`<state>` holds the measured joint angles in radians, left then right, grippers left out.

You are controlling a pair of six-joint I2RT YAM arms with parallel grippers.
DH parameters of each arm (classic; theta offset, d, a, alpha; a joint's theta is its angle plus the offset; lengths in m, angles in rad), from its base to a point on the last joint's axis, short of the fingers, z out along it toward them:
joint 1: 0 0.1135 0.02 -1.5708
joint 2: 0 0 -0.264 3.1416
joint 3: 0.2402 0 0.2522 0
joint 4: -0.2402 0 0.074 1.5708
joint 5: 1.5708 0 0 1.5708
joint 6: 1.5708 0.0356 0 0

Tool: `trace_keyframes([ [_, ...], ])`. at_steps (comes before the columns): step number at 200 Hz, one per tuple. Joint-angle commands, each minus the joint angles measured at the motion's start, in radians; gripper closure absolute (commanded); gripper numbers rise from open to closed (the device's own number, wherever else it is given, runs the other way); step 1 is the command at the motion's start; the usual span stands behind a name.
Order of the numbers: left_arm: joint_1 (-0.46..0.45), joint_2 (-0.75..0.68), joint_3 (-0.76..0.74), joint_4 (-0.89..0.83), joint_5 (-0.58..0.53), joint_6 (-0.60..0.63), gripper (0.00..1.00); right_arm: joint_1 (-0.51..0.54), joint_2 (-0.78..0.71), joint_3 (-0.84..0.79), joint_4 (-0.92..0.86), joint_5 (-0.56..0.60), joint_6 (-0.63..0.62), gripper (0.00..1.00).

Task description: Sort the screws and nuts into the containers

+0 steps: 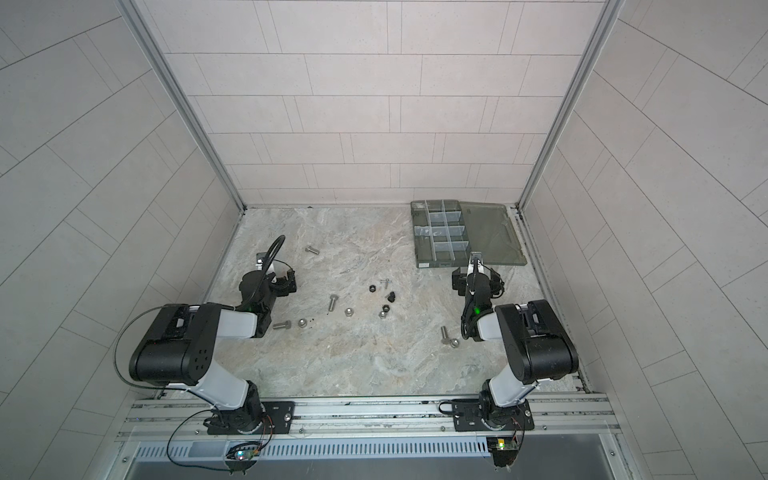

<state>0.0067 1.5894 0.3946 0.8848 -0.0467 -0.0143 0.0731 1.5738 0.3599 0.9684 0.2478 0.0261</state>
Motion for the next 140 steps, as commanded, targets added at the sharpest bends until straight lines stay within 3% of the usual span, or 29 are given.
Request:
trace_keyframes([
  [1,0.008,0.006,0.019,0.011,0.009,-0.012,0.00,0.001,0.006,0.002,0.007,0.004,-0.006,0.01],
  [61,0.002,-0.011,0.016,0.004,0.046,0.008,0.00,0.004,0.005,-0.014,0.042,0.002,-0.023,0.01],
  [96,-0.003,-0.125,0.082,-0.207,0.051,0.014,0.01,0.055,-0.043,-0.059,0.105,0.094,-0.064,0.01],
  [111,-0.032,-0.129,0.117,-0.271,0.036,0.047,0.02,0.142,-0.115,0.028,-0.099,0.231,-0.135,0.01],
  [123,-0.079,-0.136,0.157,-0.345,0.001,0.095,0.02,0.191,-0.144,0.146,-0.309,0.239,-0.187,0.01],
  [140,-0.140,-0.160,0.205,-0.427,-0.056,0.145,0.02,0.218,-0.158,0.326,-0.563,0.266,-0.073,0.01],
])
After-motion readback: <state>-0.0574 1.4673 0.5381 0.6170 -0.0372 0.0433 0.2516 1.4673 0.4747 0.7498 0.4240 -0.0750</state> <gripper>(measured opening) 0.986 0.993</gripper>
